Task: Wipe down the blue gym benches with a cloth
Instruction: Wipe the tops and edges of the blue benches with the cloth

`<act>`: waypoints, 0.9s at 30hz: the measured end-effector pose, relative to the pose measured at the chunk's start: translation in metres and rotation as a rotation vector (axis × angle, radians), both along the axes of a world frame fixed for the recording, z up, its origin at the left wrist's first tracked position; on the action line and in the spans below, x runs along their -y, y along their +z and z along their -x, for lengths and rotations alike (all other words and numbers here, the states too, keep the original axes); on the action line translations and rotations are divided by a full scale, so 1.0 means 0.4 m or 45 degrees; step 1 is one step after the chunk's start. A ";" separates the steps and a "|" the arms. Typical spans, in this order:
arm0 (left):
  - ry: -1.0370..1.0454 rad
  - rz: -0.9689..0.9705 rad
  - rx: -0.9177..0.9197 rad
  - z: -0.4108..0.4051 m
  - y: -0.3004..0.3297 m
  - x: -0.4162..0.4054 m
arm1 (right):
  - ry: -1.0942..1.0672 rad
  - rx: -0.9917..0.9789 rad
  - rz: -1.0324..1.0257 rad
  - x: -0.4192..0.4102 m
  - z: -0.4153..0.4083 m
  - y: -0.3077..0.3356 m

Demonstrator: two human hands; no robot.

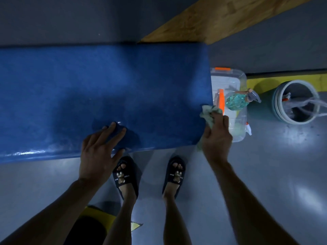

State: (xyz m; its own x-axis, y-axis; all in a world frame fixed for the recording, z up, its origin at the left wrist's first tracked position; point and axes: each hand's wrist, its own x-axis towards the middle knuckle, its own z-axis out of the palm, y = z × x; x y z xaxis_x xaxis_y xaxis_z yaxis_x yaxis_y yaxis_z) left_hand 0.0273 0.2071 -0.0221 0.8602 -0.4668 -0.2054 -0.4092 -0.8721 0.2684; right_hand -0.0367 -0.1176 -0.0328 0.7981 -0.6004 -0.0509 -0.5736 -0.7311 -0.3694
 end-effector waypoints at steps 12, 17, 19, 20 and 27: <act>-0.032 0.049 -0.044 -0.018 0.000 -0.026 | 0.580 -0.167 0.145 -0.085 -0.029 0.042; -0.025 0.030 -0.074 -0.020 -0.004 -0.027 | -0.063 -0.085 0.100 -0.064 -0.028 0.019; -0.028 0.030 -0.073 -0.022 -0.003 -0.028 | -0.048 0.075 0.075 -0.209 -0.053 -0.014; -0.037 0.035 -0.066 -0.024 -0.002 -0.028 | 0.033 0.112 0.034 -0.291 -0.067 -0.020; -0.119 0.075 0.002 -0.042 -0.006 -0.050 | 0.792 -0.014 0.033 -0.244 -0.053 0.024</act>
State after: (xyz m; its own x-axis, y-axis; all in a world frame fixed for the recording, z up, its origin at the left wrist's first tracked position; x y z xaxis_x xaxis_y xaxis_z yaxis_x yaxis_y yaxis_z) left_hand 0.0442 0.2270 -0.0243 0.8126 -0.5564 -0.1737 -0.4887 -0.8127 0.3172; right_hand -0.0153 -0.0200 -0.0231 0.9983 -0.0241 -0.0526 -0.0407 -0.9384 -0.3432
